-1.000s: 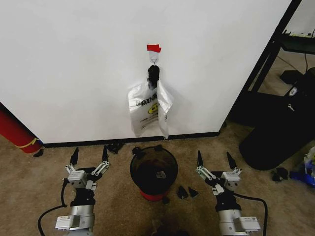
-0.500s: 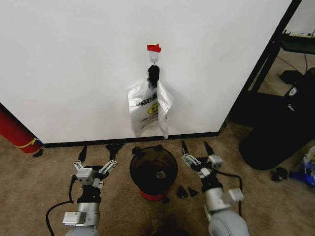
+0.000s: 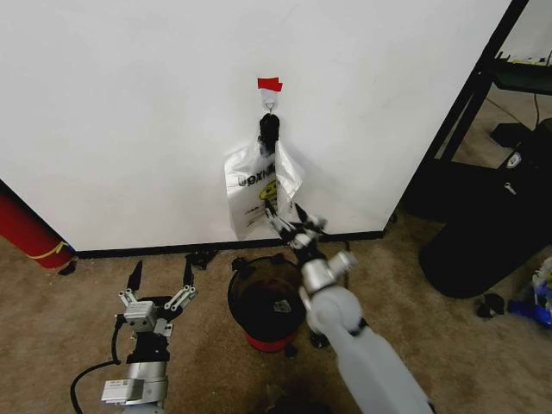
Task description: Pick up the garbage bag from the wall and place it over the trash bin.
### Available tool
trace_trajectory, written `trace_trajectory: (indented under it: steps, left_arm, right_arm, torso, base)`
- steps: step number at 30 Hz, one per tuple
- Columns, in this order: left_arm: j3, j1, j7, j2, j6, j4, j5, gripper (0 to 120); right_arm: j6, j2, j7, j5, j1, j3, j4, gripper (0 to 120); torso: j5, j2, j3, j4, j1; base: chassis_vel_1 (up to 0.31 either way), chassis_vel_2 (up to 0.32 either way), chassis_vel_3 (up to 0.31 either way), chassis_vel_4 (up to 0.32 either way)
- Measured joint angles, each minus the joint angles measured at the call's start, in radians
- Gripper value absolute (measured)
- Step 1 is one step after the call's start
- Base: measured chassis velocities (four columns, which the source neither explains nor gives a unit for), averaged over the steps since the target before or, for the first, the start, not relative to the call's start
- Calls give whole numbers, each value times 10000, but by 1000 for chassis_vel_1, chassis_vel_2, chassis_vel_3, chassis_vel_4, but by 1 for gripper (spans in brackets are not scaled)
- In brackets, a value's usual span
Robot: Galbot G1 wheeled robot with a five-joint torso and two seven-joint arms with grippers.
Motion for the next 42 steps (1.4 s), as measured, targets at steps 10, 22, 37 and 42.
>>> trace_trajectory:
  steps: [10, 22, 37, 42]
  left_arm:
    - [-64, -9, -16, 4, -41, 101, -54, 100]
    - [50, -30, -15, -53, -205, 190, -11, 100]
    - [49, 10, -16, -127, -383, 242, -9, 100]
    - [60, 16, -15, -165, -383, 241, -9, 100]
  right_arm:
    - [118, 1072, 97, -83, 1332, 241, -1494, 100]
    - [133, 1046, 153, 929, 2443, 473, -2261, 100]
    - [105, 943, 163, 1431, 3103, 221, -2294, 100]
    - [54, 889, 236, 1693, 3309, 201, -2368, 100]
  torso:
    - [5, 0, -1, -3, 0]
    - [4, 0, -1, 1, 0]
    - [4, 0, -2, 0, -1]
    - [4, 0, -2, 0, -1]
  base:
    - [0, 0, 0, 0]
    - [0, 0, 0, 0]
    - [0, 0, 0, 0]
    - [0, 0, 0, 0]
